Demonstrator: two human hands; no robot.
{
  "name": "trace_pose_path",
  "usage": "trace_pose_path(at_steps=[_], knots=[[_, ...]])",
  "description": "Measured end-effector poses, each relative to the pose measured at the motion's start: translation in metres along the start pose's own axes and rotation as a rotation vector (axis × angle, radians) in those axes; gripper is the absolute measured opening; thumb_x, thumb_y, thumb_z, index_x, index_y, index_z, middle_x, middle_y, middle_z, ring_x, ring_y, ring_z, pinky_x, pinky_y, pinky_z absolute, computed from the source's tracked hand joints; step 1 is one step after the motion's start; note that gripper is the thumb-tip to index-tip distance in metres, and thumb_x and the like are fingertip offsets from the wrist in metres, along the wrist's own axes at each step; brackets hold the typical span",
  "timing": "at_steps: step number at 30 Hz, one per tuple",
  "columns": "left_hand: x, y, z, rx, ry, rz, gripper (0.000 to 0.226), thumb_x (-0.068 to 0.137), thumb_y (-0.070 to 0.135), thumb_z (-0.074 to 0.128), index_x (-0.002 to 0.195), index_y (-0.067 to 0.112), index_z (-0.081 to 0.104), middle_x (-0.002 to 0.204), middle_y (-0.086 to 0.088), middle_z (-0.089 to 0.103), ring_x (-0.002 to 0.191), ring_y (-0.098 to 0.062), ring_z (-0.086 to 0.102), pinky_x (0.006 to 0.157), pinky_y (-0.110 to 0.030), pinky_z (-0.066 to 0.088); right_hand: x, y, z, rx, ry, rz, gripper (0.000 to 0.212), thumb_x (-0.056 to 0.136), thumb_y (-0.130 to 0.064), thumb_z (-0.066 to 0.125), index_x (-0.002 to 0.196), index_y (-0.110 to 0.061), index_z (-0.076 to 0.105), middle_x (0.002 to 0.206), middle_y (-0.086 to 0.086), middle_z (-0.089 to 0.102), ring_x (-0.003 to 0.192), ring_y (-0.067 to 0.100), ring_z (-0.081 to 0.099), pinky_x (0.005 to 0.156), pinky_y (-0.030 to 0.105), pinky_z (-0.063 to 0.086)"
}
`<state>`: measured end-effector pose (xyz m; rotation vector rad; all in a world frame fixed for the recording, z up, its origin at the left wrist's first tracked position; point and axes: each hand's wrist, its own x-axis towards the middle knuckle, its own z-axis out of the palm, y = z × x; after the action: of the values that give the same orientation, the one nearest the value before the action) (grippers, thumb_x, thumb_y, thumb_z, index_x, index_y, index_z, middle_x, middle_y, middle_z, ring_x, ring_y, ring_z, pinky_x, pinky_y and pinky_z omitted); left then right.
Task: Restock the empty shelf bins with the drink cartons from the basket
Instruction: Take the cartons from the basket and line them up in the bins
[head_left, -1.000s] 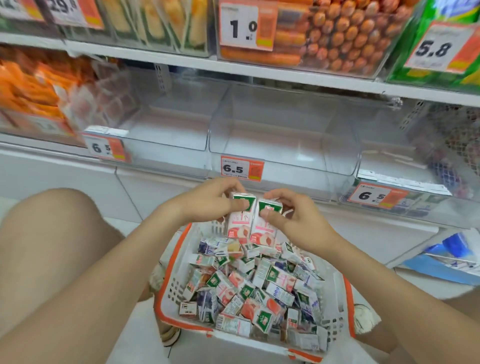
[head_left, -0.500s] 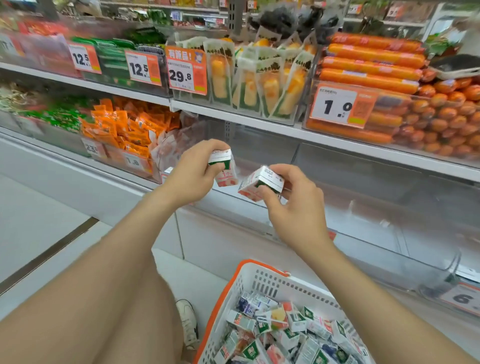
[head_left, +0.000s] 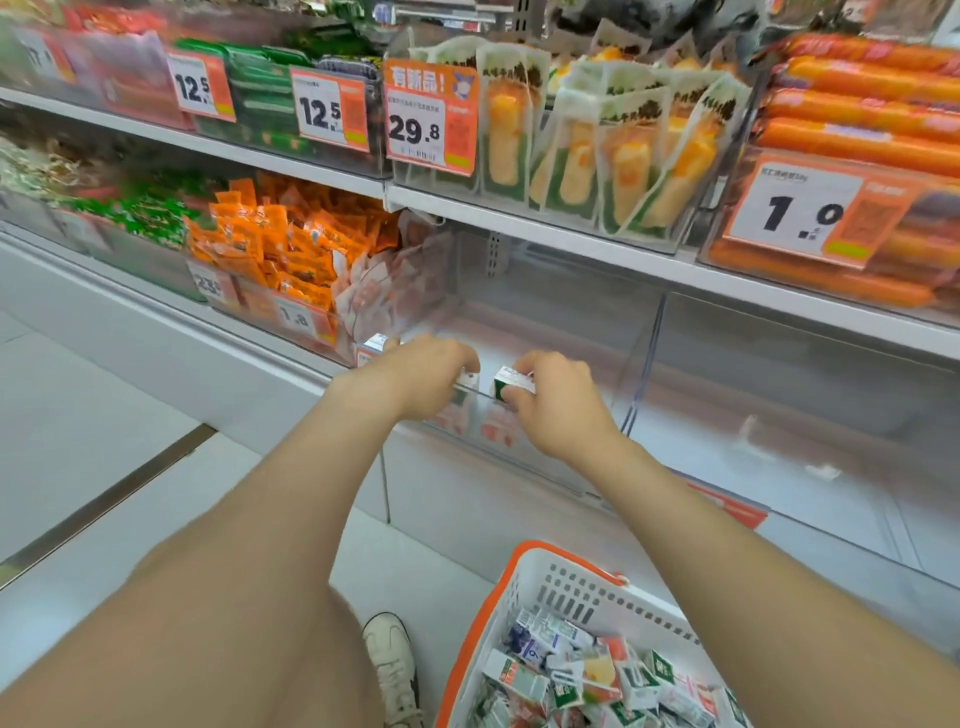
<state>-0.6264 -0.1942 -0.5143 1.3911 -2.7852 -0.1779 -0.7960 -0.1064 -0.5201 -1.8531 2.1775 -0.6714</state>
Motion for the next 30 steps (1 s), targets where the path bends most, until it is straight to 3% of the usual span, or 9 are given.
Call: trace_pose_path(at_steps=[2, 5, 8, 11, 15, 20, 23, 26, 30], knots=[[0.0, 0.002, 0.0, 0.005, -0.034, -0.018, 0.066, 0.094, -0.006, 0.045, 0.149, 0.03, 0.052, 0.149, -0.003, 0.057, 0.138, -0.033, 0.046, 0.114, -0.052, 0.03, 0.007, 0.002, 0.006, 0.052, -0.037, 0.016, 0.021, 0.099, -0.017, 0.055, 0.102, -0.004, 0.071, 0.097, 0.018, 0.072, 0.105, 0.042, 0.06, 0.086, 0.043, 0.052], [-0.004, 0.008, -0.001, -0.04, -0.035, -0.012, 0.06, 0.093, -0.004, 0.046, 0.146, 0.023, 0.056, 0.144, -0.01, 0.06, 0.135, -0.036, 0.049, 0.111, -0.049, 0.039, 0.01, 0.001, 0.008, 0.043, -0.15, -0.006, 0.037, 0.103, -0.011, 0.042, 0.127, -0.008, 0.07, 0.124, 0.015, 0.072, 0.125, 0.035, 0.057, 0.101, 0.033, 0.044], [-0.01, 0.02, -0.001, -0.063, 0.064, 0.017, 0.05, 0.096, 0.002, 0.051, 0.141, 0.023, 0.06, 0.135, -0.01, 0.065, 0.126, -0.036, 0.056, 0.102, -0.048, 0.049, 0.01, 0.005, 0.009, -0.001, -0.207, -0.058, 0.038, 0.106, -0.016, 0.039, 0.135, -0.009, 0.063, 0.131, 0.014, 0.068, 0.129, 0.038, 0.054, 0.103, 0.039, 0.045], [-0.025, 0.042, -0.001, -0.065, 0.234, 0.053, 0.04, 0.093, 0.008, 0.057, 0.129, 0.024, 0.064, 0.124, -0.005, 0.062, 0.116, -0.032, 0.057, 0.094, -0.045, 0.049, -0.007, 0.009, 0.003, -0.02, -0.066, -0.152, 0.034, 0.101, -0.016, 0.044, 0.129, -0.014, 0.063, 0.123, 0.011, 0.07, 0.119, 0.035, 0.059, 0.098, 0.044, 0.05], [-0.059, 0.084, -0.001, -0.103, 0.351, 0.02, 0.017, 0.084, 0.013, 0.058, 0.094, 0.026, 0.06, 0.1, 0.0, 0.063, 0.099, -0.03, 0.056, 0.071, -0.037, 0.039, -0.069, 0.02, -0.017, 0.032, 0.219, -0.249, 0.028, 0.084, -0.014, 0.047, 0.097, -0.019, 0.072, 0.095, -0.001, 0.073, 0.09, 0.022, 0.066, 0.08, 0.038, 0.054], [-0.082, 0.127, 0.036, -0.119, -0.111, 0.165, 0.02, 0.086, 0.019, 0.054, 0.071, 0.031, 0.052, 0.084, 0.007, 0.064, 0.088, -0.026, 0.063, 0.075, -0.038, 0.057, -0.151, 0.081, -0.01, -0.092, -0.131, -0.074, 0.028, 0.081, -0.021, 0.044, 0.082, -0.022, 0.072, 0.073, -0.004, 0.072, 0.068, 0.019, 0.063, 0.062, 0.034, 0.053], [-0.082, 0.149, 0.075, -0.031, -0.407, 0.248, 0.019, 0.094, 0.015, 0.054, 0.098, 0.026, 0.069, 0.094, 0.005, 0.058, 0.098, -0.027, 0.063, 0.08, -0.037, 0.055, -0.185, 0.134, 0.013, -0.18, -0.354, 0.016, 0.031, 0.079, -0.02, 0.041, 0.084, -0.023, 0.072, 0.083, -0.001, 0.074, 0.077, 0.023, 0.066, 0.07, 0.039, 0.059], [-0.071, 0.164, 0.126, 0.054, -0.546, 0.262, 0.014, 0.095, 0.012, 0.056, 0.106, 0.015, 0.065, 0.104, -0.006, 0.058, 0.089, -0.031, 0.062, 0.07, -0.035, 0.045, -0.208, 0.181, 0.035, -0.205, -0.495, 0.091, 0.029, 0.085, -0.011, 0.044, 0.088, -0.017, 0.072, 0.088, 0.004, 0.074, 0.078, 0.023, 0.066, 0.072, 0.038, 0.059], [-0.062, 0.173, 0.191, 0.094, -0.624, 0.264, 0.015, 0.095, 0.012, 0.058, 0.102, 0.023, 0.05, 0.103, -0.002, 0.05, 0.085, -0.024, 0.049, 0.07, -0.037, 0.043, -0.225, 0.227, 0.062, -0.301, -0.596, 0.174, 0.013, 0.09, -0.01, 0.048, 0.083, -0.013, 0.059, 0.082, 0.008, 0.057, 0.077, 0.031, 0.062, 0.072, 0.042, 0.059]])
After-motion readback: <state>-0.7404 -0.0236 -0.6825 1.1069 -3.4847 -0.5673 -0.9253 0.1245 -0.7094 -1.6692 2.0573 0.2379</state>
